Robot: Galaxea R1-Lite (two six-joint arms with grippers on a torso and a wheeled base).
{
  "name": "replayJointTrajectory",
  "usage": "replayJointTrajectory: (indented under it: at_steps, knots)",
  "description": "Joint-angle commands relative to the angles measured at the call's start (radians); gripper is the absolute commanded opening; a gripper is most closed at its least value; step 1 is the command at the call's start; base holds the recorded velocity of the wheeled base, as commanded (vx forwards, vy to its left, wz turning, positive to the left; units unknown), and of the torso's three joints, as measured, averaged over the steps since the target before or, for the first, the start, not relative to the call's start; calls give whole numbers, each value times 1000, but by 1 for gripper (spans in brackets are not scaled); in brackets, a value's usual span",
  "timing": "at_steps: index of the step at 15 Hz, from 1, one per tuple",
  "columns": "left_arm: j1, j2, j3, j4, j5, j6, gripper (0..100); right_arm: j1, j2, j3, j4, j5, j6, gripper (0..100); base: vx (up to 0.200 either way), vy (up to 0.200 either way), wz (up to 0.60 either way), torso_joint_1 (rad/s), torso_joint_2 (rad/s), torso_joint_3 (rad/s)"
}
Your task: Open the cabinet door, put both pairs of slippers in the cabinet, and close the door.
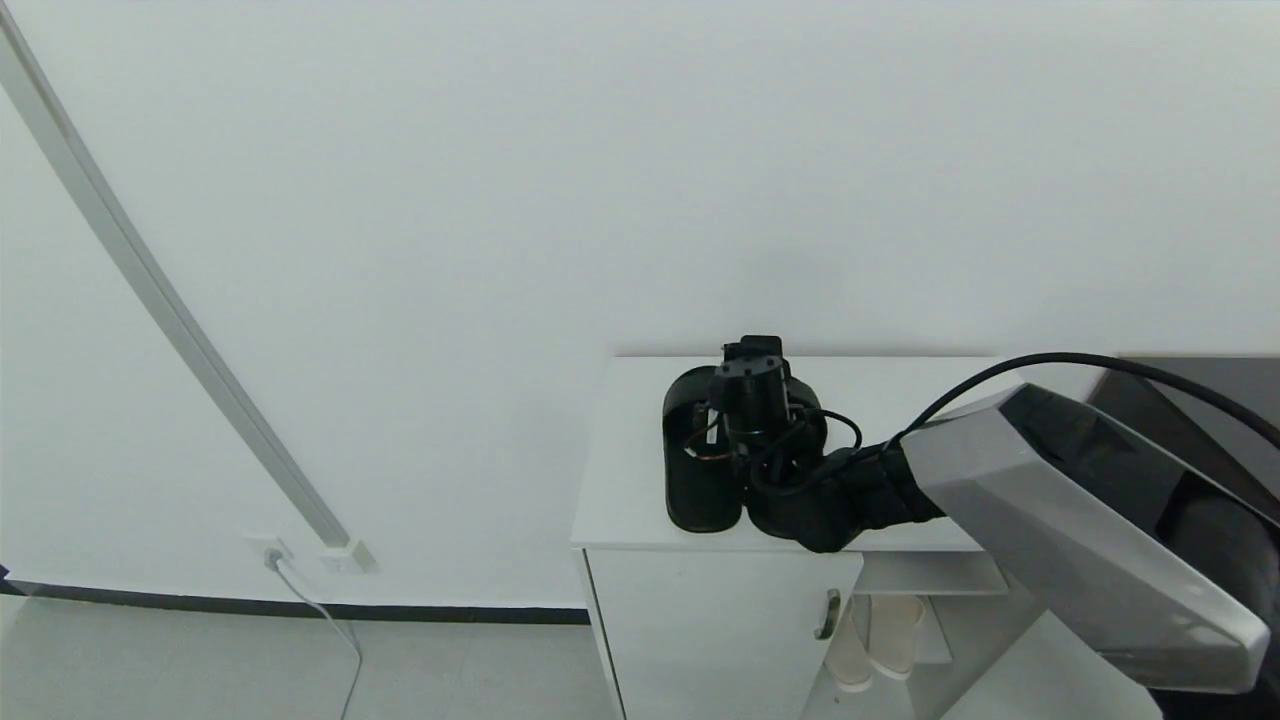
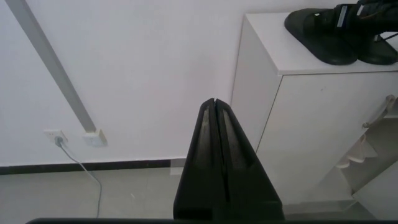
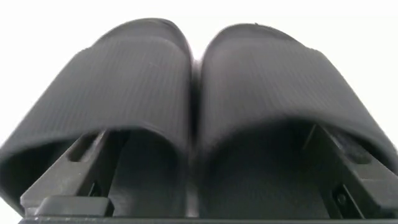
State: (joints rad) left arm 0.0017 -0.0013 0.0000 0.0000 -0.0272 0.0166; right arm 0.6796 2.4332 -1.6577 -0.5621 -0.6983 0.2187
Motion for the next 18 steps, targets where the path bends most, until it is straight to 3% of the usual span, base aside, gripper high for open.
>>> replayJointTrajectory:
  at_steps: [1, 4, 5, 11, 14, 16, 18]
  knots:
    - [0, 1, 0, 0, 0, 0, 0, -15, 76, -85, -1, 3, -7, 100, 0, 0, 0, 0, 0, 0]
    - [0, 1, 0, 0, 1, -1, 0, -18, 84, -117, 1, 3, -33, 100, 0, 0, 0, 0, 0, 0]
    - [0, 1, 0, 0, 1, -1, 0, -18, 84, -117, 1, 3, -33, 0, 0, 0, 0, 0, 0, 0]
    - [0, 1, 0, 0, 1, -4, 0, -15, 60, -96, -4, 2, -32, 0, 0, 0, 0, 0, 0, 0]
    - [0, 1, 0, 0, 1, -6, 0, 5, -29, 10, -36, 3, -32, 0, 0, 0, 0, 0, 0, 0]
    - [0, 1, 0, 0, 1, -6, 0, 37, -126, 131, -68, 31, -32, 0, 0, 0, 0, 0, 0, 0]
    - [0, 1, 0, 0, 1, -4, 0, 81, -266, 363, -128, 80, -32, 0, 0, 0, 0, 0, 0, 0]
